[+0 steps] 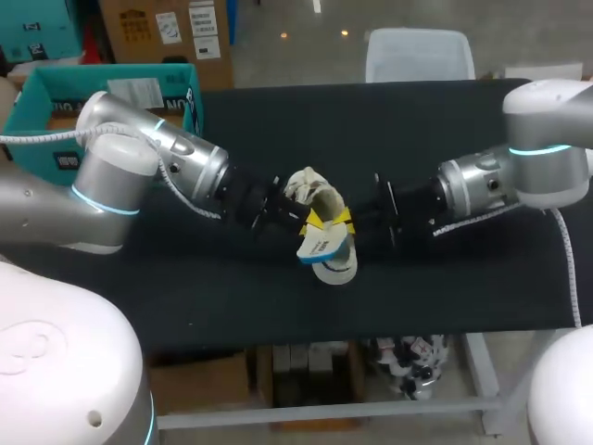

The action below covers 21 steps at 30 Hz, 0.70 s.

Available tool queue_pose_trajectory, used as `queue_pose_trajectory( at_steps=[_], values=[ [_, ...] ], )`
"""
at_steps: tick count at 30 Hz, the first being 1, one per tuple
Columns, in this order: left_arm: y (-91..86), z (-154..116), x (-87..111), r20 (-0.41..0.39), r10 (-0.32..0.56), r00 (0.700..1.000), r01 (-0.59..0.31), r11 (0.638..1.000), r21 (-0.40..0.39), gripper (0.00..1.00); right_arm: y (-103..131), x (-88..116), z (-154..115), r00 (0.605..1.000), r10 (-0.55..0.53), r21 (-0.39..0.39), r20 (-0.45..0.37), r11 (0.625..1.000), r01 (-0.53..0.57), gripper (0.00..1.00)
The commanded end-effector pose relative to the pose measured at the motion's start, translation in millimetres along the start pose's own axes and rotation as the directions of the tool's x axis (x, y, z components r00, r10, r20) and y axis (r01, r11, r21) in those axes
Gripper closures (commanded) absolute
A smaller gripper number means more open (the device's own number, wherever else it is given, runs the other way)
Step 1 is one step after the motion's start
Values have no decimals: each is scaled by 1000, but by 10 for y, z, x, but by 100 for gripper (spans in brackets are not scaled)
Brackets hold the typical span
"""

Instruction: Open the shoe tongue, take the insole out of the shoe, put the insole back into the shoe, and pack the shoe into the shoebox

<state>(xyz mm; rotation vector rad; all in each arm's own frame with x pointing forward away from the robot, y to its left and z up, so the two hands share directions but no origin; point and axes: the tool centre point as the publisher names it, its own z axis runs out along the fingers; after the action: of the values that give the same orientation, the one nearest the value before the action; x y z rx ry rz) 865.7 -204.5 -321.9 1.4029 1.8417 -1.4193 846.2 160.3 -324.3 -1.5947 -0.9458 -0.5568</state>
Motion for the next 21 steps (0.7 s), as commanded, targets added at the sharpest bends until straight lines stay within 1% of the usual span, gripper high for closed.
queue_pose_trajectory(
  at_steps=[1, 3, 9, 13, 16, 21],
  values=[
    [72, 93, -73, -19, 10, 1000, -10, 1000, -1, 100, -36, -6, 21, 1000, -8, 0, 15, 1000, 8, 100],
    [95, 109, -71, -31, 9, 999, -9, 1000, -8, 100, -17, -24, 15, 1000, -5, 7, 27, 1000, 4, 100],
    [113, 116, -66, -33, 12, 999, -12, 1000, -23, 100, 98, -44, 34, 998, 21, 49, 67, 998, -24, 100],
    [108, 96, -50, -25, 19, 999, -20, 999, -28, 100, 193, -47, 45, 994, 60, 50, 96, 997, -65, 100],
    [109, 82, -36, -29, 31, 999, -32, 999, -38, 100, 233, -44, 51, 991, 73, 51, 114, 996, -79, 100],
    [148, 99, 2, -43, 37, 998, -38, 999, -31, 100, 288, -34, 58, 985, 83, 47, 148, 995, -91, 100]
  ],
)
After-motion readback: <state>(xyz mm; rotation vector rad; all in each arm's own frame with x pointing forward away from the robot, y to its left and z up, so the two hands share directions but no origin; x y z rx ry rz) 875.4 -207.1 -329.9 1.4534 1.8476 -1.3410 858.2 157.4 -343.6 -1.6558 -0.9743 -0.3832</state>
